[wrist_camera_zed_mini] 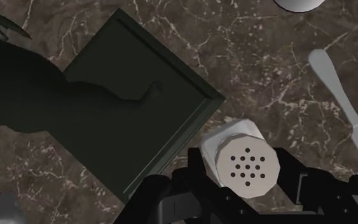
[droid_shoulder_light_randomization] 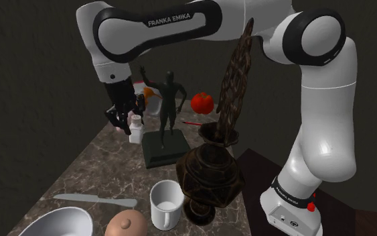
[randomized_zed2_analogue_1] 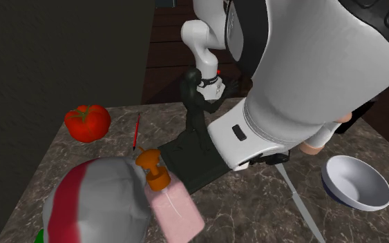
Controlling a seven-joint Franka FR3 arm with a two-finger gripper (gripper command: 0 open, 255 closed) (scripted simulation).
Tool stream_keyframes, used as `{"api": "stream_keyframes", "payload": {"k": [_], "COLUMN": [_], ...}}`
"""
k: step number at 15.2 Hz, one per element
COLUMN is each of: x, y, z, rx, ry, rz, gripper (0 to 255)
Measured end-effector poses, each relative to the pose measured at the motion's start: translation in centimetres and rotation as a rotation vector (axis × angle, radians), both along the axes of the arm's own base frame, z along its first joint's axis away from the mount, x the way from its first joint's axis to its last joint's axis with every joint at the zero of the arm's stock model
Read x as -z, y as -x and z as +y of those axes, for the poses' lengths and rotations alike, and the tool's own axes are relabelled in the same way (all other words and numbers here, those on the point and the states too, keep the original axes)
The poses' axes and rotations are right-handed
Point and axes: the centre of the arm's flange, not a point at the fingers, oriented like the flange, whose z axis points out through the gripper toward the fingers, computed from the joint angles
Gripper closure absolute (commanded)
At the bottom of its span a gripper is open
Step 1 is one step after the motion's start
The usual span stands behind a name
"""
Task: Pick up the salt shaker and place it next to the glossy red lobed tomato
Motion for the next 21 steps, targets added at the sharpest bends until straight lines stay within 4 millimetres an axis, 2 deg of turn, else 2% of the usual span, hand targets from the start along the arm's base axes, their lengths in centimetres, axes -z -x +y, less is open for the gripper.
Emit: {"api": "stream_keyframes", "payload": {"k": [15, 17, 21], "x": [-7.8, -8.0, -7.8], "y": [0.0, -0.6, -2.8], "z": [-0.1, -1.4, -6.1], "rx": [0.0, 0.0, 0.001], "ry": [0.0, 0.0, 0.0], "rz": [0.0, 0.0, 0.0], "gripper": [255, 255, 255]}}
